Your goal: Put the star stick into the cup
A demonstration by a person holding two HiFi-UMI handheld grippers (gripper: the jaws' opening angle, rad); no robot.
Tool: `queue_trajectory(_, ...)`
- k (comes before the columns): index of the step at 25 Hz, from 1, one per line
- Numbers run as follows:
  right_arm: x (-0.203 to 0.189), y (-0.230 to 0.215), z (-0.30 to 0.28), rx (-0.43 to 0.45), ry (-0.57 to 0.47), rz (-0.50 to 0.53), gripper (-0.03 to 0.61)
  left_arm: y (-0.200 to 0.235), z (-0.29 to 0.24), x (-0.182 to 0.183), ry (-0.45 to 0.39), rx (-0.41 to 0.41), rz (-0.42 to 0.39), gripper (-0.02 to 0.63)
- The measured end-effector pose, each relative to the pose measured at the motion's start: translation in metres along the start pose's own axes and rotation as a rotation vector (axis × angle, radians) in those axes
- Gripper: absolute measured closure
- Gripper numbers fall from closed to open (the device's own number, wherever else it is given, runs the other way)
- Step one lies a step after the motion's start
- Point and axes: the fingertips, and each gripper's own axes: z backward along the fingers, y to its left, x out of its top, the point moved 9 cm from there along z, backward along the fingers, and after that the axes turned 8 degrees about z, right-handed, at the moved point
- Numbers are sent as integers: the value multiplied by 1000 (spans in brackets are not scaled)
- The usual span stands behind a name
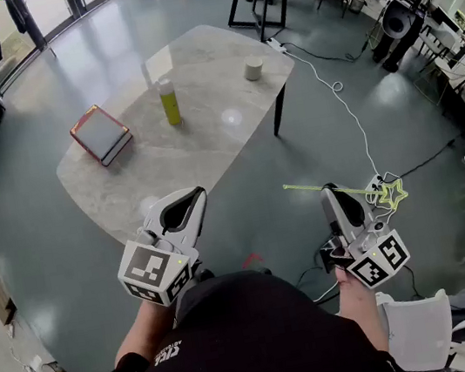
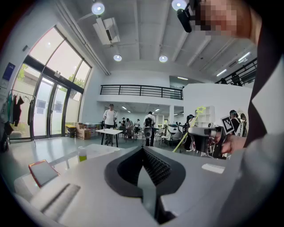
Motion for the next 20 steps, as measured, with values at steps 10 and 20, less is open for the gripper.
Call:
queue_trajectory(10,-4,-7,6,6,6,0,554,-5,-6,-4,-4,-4,0,612)
queue_trajectory(20,6,-45,40,6,-15,-9,552,-38,-37,-12,9,-6,3,612)
